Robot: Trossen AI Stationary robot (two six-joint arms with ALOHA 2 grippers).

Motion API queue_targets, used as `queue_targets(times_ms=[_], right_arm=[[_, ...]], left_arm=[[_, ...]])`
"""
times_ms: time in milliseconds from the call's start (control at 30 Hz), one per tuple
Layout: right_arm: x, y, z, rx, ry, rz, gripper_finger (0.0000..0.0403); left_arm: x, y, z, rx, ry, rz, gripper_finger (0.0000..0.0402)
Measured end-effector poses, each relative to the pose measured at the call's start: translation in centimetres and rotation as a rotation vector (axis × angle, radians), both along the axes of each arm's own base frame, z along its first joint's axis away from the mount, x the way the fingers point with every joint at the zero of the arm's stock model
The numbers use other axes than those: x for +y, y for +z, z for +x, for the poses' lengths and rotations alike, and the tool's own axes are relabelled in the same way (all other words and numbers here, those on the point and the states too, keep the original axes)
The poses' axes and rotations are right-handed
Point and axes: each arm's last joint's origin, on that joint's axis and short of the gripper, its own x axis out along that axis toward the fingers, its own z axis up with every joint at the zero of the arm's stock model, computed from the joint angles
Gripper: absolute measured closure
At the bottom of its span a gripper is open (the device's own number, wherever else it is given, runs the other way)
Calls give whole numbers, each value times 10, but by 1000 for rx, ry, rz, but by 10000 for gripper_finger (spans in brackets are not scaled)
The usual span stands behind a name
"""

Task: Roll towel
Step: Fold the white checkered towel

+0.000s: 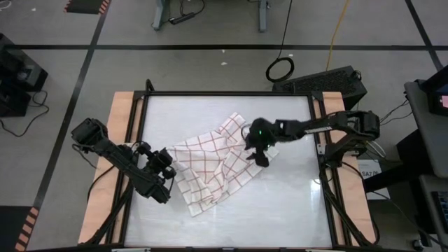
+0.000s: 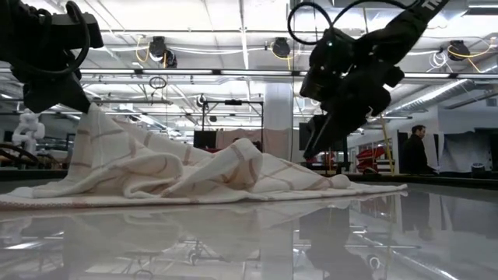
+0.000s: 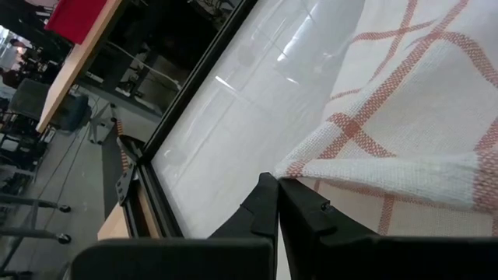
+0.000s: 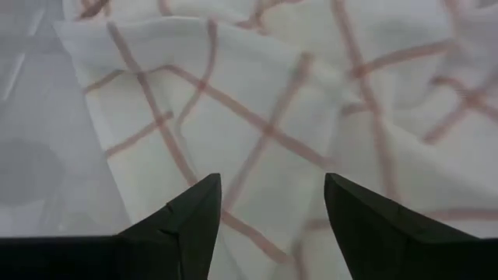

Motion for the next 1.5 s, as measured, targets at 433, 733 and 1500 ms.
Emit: queue_targets(times_ms=[433, 733, 1500], right_arm=[[8, -19, 9, 9, -50, -83, 241], [8, -32, 11, 65, -22, -93, 367], [100, 23, -48, 318, 21, 59, 334]], left_arm=[[-1, -1, 1, -15, 1, -12, 391], [-1, -1, 1, -6, -10, -13, 391], [-1, -1, 2, -15, -18, -2, 391]])
